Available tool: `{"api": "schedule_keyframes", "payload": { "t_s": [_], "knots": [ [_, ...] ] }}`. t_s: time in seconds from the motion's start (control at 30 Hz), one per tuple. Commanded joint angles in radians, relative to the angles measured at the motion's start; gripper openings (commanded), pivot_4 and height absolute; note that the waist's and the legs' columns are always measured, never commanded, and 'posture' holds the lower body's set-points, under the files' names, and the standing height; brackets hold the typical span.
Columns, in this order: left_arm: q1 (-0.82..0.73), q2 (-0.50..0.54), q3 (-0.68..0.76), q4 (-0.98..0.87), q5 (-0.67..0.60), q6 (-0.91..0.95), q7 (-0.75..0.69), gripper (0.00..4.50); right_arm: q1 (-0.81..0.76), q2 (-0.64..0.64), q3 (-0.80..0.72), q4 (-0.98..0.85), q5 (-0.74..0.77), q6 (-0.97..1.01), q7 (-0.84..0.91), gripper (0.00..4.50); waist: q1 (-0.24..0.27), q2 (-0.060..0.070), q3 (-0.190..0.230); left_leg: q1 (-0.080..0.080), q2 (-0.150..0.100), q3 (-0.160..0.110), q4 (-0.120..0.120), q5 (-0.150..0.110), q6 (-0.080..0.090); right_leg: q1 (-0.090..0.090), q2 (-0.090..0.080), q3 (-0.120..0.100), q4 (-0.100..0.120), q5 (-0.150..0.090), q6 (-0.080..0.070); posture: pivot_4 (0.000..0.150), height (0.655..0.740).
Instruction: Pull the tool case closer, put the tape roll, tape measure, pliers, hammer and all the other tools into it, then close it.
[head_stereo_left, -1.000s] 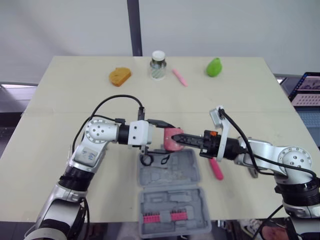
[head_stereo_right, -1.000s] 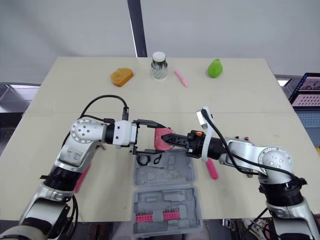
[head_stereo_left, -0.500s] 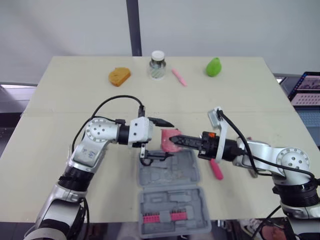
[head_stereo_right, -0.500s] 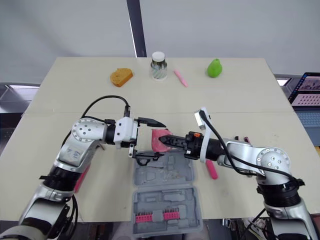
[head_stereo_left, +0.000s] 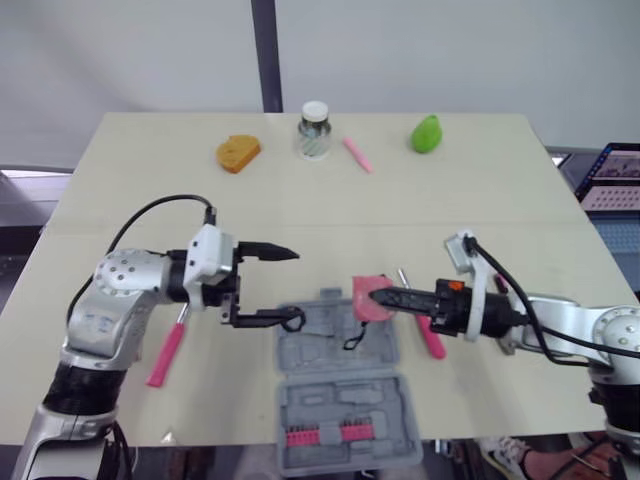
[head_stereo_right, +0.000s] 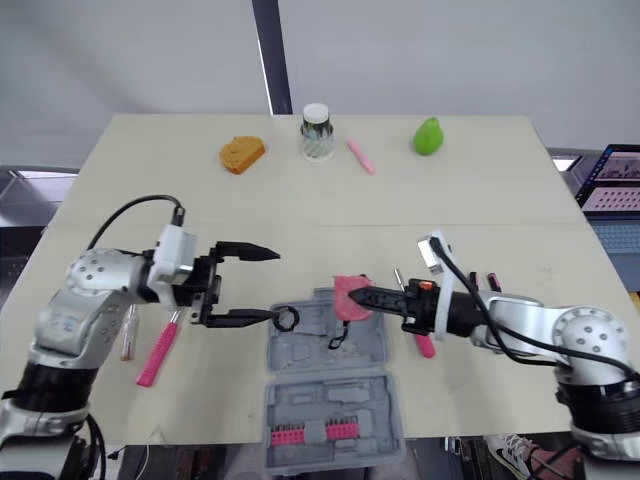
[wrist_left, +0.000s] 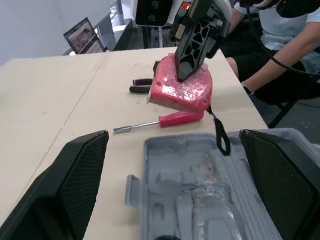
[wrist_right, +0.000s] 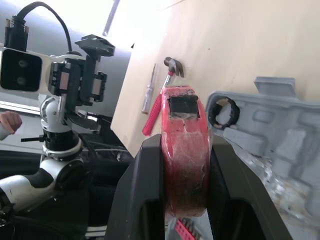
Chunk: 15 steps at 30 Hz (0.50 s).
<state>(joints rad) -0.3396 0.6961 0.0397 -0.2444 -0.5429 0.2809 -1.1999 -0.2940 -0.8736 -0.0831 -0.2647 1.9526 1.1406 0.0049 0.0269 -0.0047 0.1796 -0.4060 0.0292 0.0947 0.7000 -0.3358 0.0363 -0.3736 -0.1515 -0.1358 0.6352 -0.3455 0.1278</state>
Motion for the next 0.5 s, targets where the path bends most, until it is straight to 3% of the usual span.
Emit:
{"api": "schedule_keyframes", "payload": {
  "t_s": [0.03, 0.3, 0.5],
  "knots": [
    [0.051, 0.004, 0.054, -0.063, -0.048, -0.029, -0.012, 4.48, 0.043, -0.095, -0.065, 0.012, 0.02, 0.047, 0.082, 0.49, 0.0, 0.0, 0.0, 0.0, 0.0, 0.0, 0.0, 0.0, 0.0, 0.0, 0.0, 0.0, 0.0, 0.0, 0.0, 0.15, 0.695],
    [0.172, -0.004, 0.077, -0.092, -0.063, -0.104, -0.043, 4.48, 0.168, -0.308, -0.108, 0.126, 0.02, 0.151, 0.21, 0.49, -0.002, 0.0, 0.0, 0.0, 0.0, 0.001, 0.0, 0.0, 0.0, 0.0, 0.0, 0.0, -0.001, 0.0, 0.0, 0.15, 0.695],
    [0.26, -0.017, 0.074, -0.11, -0.038, -0.164, -0.03, 4.48, 0.231, -0.363, -0.125, 0.193, -0.065, 0.209, 0.304, 0.49, -0.002, 0.0, 0.0, 0.001, 0.001, 0.001, 0.0, 0.0, 0.0, 0.001, 0.001, 0.0, -0.001, 0.0, 0.0, 0.15, 0.695]
  ]
}}
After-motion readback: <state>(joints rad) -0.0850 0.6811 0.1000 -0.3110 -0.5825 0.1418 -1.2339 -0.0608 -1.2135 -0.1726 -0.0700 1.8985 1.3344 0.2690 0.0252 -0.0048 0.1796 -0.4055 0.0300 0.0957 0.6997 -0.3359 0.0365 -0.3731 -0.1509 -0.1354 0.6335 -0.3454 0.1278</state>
